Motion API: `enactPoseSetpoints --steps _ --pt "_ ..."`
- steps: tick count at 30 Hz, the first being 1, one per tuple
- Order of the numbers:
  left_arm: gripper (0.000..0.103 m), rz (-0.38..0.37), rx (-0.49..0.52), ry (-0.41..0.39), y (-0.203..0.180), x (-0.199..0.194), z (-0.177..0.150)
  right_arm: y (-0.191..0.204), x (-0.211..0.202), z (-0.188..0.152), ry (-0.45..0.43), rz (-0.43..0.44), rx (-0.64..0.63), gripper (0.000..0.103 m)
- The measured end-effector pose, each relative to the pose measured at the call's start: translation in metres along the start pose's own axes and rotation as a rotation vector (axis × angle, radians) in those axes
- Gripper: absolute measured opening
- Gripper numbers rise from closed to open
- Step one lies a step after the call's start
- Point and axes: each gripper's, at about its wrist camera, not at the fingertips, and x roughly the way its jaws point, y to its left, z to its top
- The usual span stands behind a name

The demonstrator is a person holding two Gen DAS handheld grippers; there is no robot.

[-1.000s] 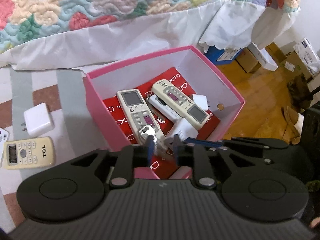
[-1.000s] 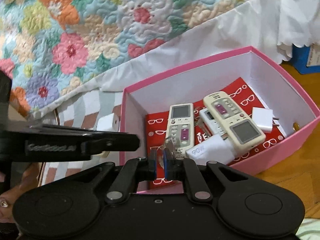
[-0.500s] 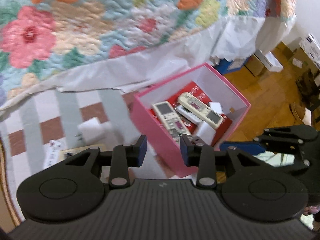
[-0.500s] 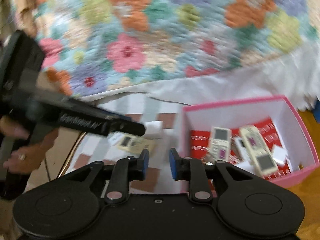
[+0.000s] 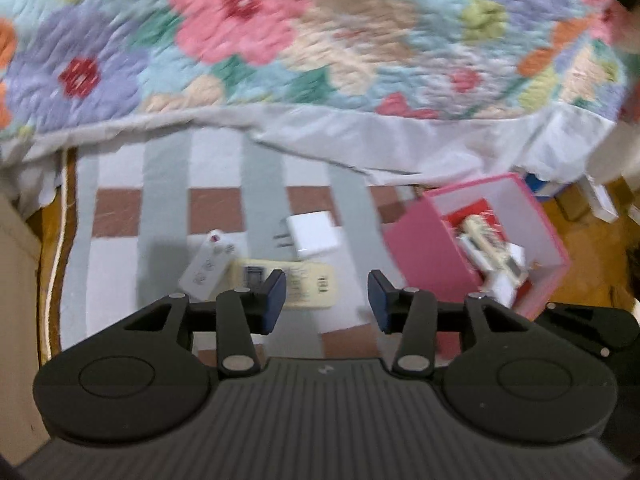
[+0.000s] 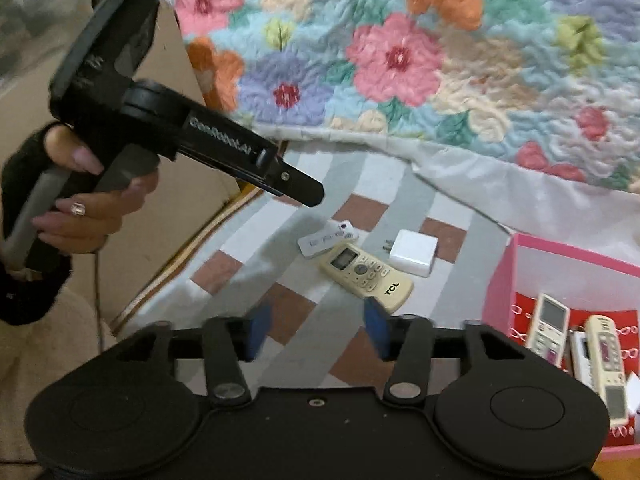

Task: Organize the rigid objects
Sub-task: 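Lower the left gripper onto the cream TCL remote and close on it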

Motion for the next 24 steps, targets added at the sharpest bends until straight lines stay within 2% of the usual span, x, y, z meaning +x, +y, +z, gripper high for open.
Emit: enactPoseSetpoints --steps 3,5,7,11,15,21,24 --pt "0.044 0.025 -0.052 0.045 0.021 0.025 -0.007 0.000 0.029 0.001 0.025 -0.016 0.017 0.062" --pt "0.044 0.013 -0.087 0.099 0.033 0.039 -0.013 -0.001 0.043 0.000 0.035 0.014 0.039 0.062" --pt "0.044 0.009 -0.106 0.109 0.041 0.048 -0.019 0.001 0.055 -0.001 0.021 -0.001 0.032 0.063" --pt "0.045 0.033 -0.141 0.095 0.054 0.065 -0.025 0.001 0.091 -0.010 -0.005 -0.054 -0.013 0.074" --pt "0.045 0.054 -0.191 0.078 0.066 0.088 -0.031 -0.001 0.134 -0.026 0.019 -0.156 -0.086 0.074" --pt "0.045 0.081 -0.209 0.073 0.074 0.119 -0.041 -0.033 0.161 -0.026 -0.008 -0.228 -0.027 0.074" --pt "0.043 0.095 -0.200 0.035 0.074 0.130 -0.045 -0.049 0.168 -0.025 0.000 -0.202 0.013 0.080"
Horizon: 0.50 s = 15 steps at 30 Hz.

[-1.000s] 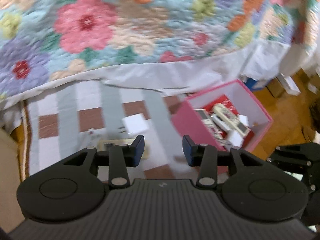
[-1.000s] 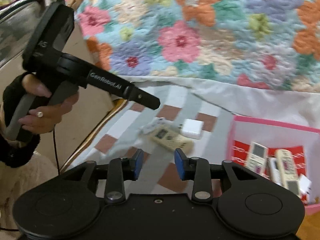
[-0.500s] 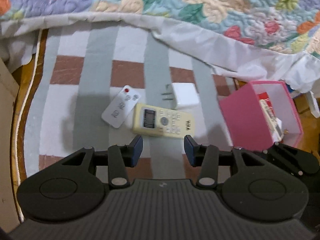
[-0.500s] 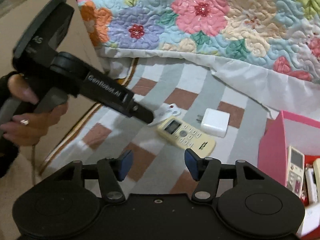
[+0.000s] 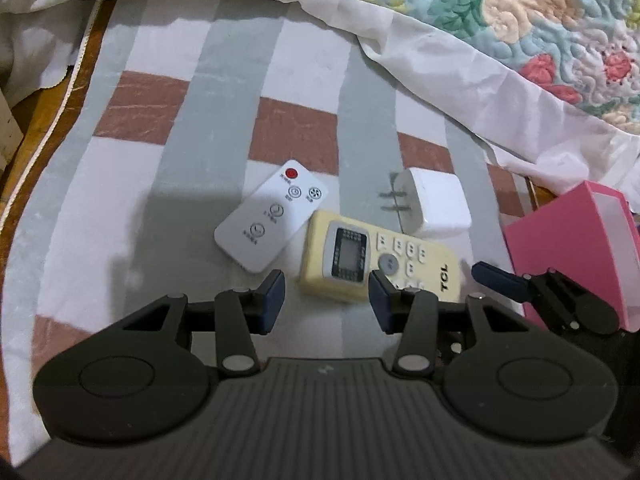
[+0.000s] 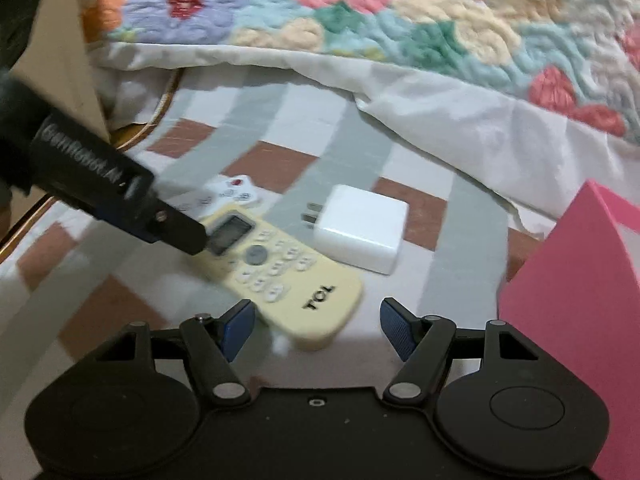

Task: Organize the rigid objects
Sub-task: 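Lower the left gripper onto the cream TCL remote and close on it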

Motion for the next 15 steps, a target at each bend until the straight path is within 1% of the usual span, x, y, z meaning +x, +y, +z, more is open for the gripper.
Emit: enactPoseSetpoints --steps 1,3,4,5,8,12,14,15 --pt "0.043 -0.003 -0.002 0.002 0.001 0.004 0.000 -0.003 0.003 -0.001 0.002 0.008 0.013 0.084" --pt "0.041 -0.016 -0.020 0.015 0.003 0.011 -0.002 -0.004 0.008 -0.004 -0.003 0.016 0.015 0.089" --pt "0.041 -0.022 -0.029 -0.001 0.003 0.011 -0.003 -0.003 0.009 -0.006 -0.023 0.017 -0.009 0.091" --pt "0.038 -0.023 -0.026 -0.006 0.003 0.011 -0.003 -0.001 0.011 -0.007 -0.028 0.014 -0.028 0.094" --pt "0.038 -0.024 -0.026 -0.011 0.002 0.011 -0.003 -0.002 0.018 -0.004 -0.044 0.036 -0.039 0.099" --pt "0.037 -0.036 -0.050 -0.013 0.006 0.011 -0.003 0.002 0.023 0.002 -0.044 0.072 -0.075 0.099" --pt "0.037 -0.044 -0.058 -0.014 0.007 0.011 -0.003 0.008 0.021 0.004 -0.035 0.096 -0.099 0.092" --pt "0.037 -0.040 -0.059 -0.014 0.007 0.011 -0.003 0.011 0.020 0.005 -0.021 0.085 -0.109 0.092"
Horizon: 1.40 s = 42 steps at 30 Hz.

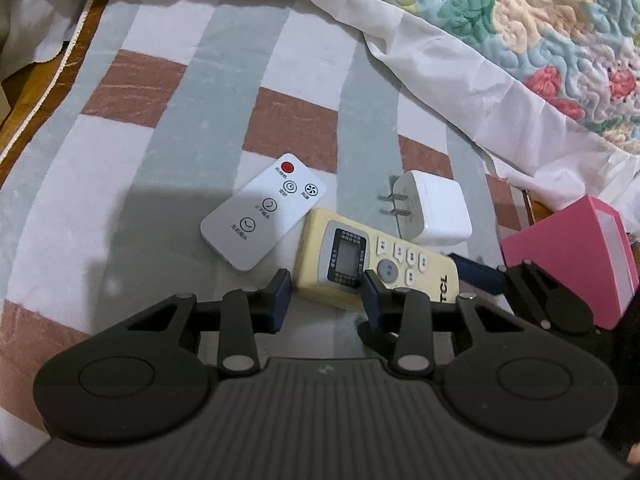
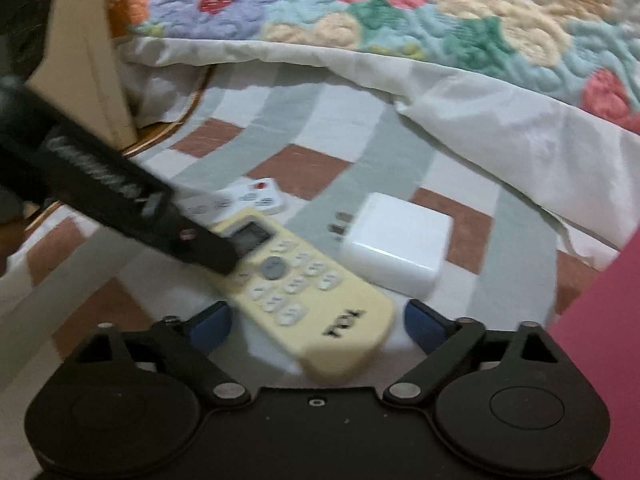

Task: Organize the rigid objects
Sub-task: 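Lower the left gripper onto the cream TCL remote and close on it, then carry the TCL remote with the left gripper into the pink box and open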

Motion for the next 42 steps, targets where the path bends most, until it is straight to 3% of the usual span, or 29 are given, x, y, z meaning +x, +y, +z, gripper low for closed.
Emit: enactPoseSetpoints --steps 6,9,10,12,15,19,21,23,26,31,38,42 --pt "0.037 -0.015 -0.001 0.012 -0.002 0.000 -0.001 0.007 -0.021 -0.004 0.145 0.029 0.067 0.088" --pt "0.037 -0.003 0.028 0.068 -0.005 0.000 0.000 0.027 -0.040 -0.016 0.210 0.043 -0.017 0.076" --pt "0.037 0.006 0.004 0.078 -0.002 -0.003 0.001 0.034 -0.048 -0.020 0.222 0.089 -0.050 0.072" --pt "0.041 -0.006 -0.070 0.119 0.007 -0.008 0.001 0.044 -0.056 -0.026 0.233 0.138 -0.078 0.069" --pt "0.042 -0.057 -0.163 0.181 0.019 -0.015 -0.004 0.050 -0.055 -0.027 0.217 0.094 -0.114 0.072" --pt "0.043 -0.096 -0.208 0.229 0.018 -0.011 -0.014 0.041 -0.040 -0.018 0.194 0.094 -0.054 0.076" --pt "0.043 -0.091 -0.195 0.220 0.010 -0.010 -0.018 0.039 -0.034 -0.013 0.184 0.090 -0.041 0.076" --pt "0.042 -0.090 -0.188 0.210 0.004 -0.010 -0.022 0.039 -0.034 -0.007 0.189 0.099 0.001 0.063" --pt "0.044 -0.091 -0.185 0.196 -0.002 -0.010 -0.028 0.032 -0.035 -0.006 0.201 0.131 0.143 0.062" --pt "0.037 -0.047 -0.114 0.175 -0.017 -0.015 -0.035 0.028 -0.041 -0.013 0.182 0.137 0.227 0.062" --pt "0.035 -0.034 0.052 0.083 -0.054 -0.048 -0.045 0.029 -0.073 -0.016 0.115 0.102 0.195 0.062" --pt "0.035 -0.087 0.108 0.016 -0.072 -0.078 -0.046 0.030 -0.105 -0.009 0.048 0.054 0.164 0.062"
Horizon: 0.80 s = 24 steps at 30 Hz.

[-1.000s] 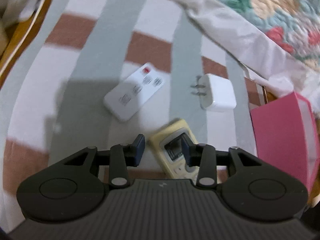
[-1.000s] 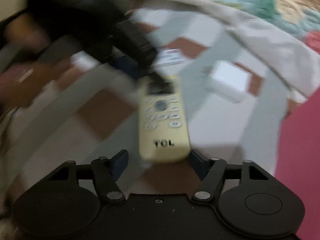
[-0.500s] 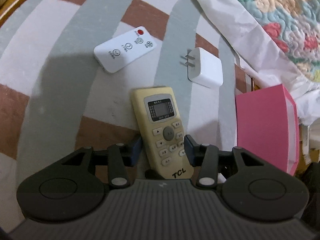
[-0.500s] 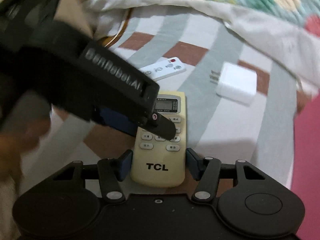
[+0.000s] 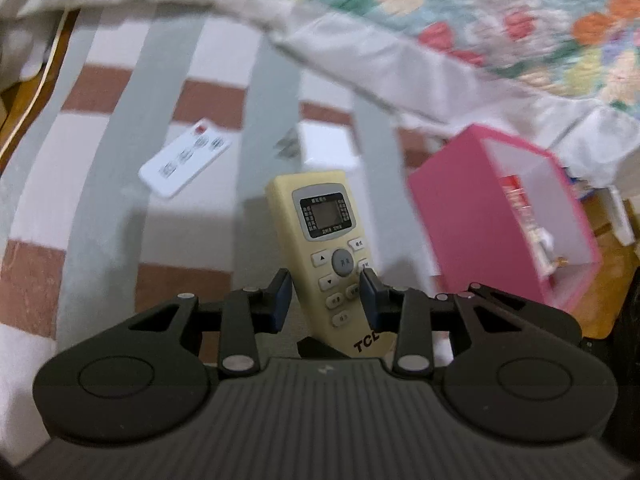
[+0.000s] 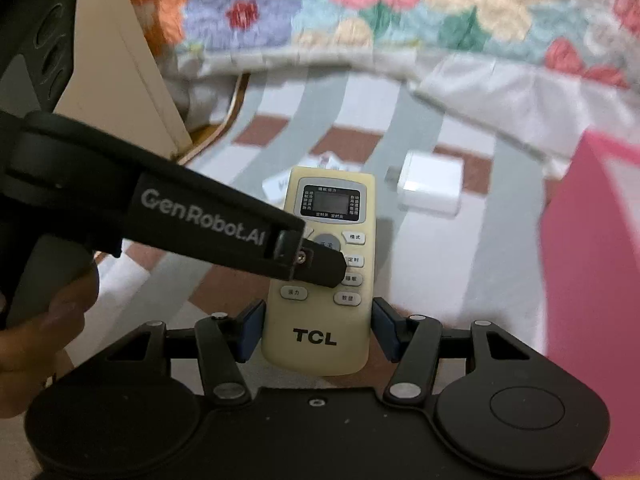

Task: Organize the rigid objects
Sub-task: 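Carry the TCL remote with the left gripper into the pink box and open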

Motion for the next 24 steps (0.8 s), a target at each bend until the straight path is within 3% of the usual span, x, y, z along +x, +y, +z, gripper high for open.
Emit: enactPoseSetpoints --steps 7,13,18,24 --pt "0.035 -0.132 0.089 -0.085 -0.043 -0.049 0.009 -0.004 -0.074 0.008 -0.135 -0.066 -0.010 0.062" --pt "0.035 -0.183 0.187 -0.090 -0.103 -0.058 0.021 -0.027 -0.126 0.007 -0.199 -0.130 0.028 0.062" --pt "0.035 -0.207 0.246 -0.043 -0.147 -0.045 0.031 -0.059 -0.151 0.003 -0.222 -0.171 0.115 0.062" --pt "0.035 -0.228 0.255 0.088 -0.184 -0.004 0.053 -0.097 -0.159 0.001 -0.203 -0.215 0.182 0.062"
